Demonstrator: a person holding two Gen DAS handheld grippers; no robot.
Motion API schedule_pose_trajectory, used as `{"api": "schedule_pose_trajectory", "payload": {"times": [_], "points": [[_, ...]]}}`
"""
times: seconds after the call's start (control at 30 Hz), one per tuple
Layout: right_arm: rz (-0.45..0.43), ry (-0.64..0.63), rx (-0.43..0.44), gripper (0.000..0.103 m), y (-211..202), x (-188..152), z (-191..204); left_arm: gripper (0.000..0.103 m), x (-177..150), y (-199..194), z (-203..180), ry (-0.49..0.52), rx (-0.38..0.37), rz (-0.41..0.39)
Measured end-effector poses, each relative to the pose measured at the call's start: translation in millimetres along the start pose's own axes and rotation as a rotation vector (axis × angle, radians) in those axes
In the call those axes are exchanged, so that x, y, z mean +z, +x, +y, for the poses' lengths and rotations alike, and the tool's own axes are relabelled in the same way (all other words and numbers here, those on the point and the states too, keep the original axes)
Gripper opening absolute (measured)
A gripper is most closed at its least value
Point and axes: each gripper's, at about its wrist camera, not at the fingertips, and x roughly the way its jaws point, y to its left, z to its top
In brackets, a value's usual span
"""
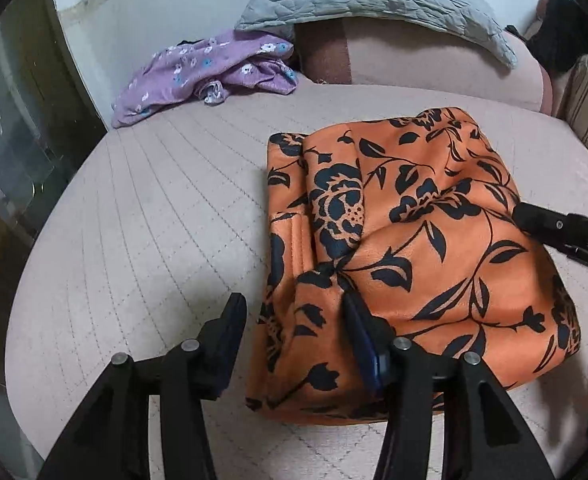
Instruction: Fold small clothes
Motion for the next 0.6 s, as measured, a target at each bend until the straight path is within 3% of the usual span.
{"api": "schedule_pose_trajectory", "payload": {"times": [0.33, 0.5, 0.6], "points": [[0.004, -0.05, -0.036, 0.039, -14.2, -1.5, 11.3, 0.059, 1.8, 5.0, 5.4, -0.017, -0.019, 0.0], [-0.023, -0.13, 0.033, 0.041, -35.0, -9.7, 38.5, 0.061, 0.9, 3.7, 5.4, -0.018, -0.023, -0.001], [0.076, -0.145, -0.042, 0.04, -10.6, -21.6, 34.9, 0.061, 1.5, 5.0, 5.5, -0.017, -0.022, 0.003]]}}
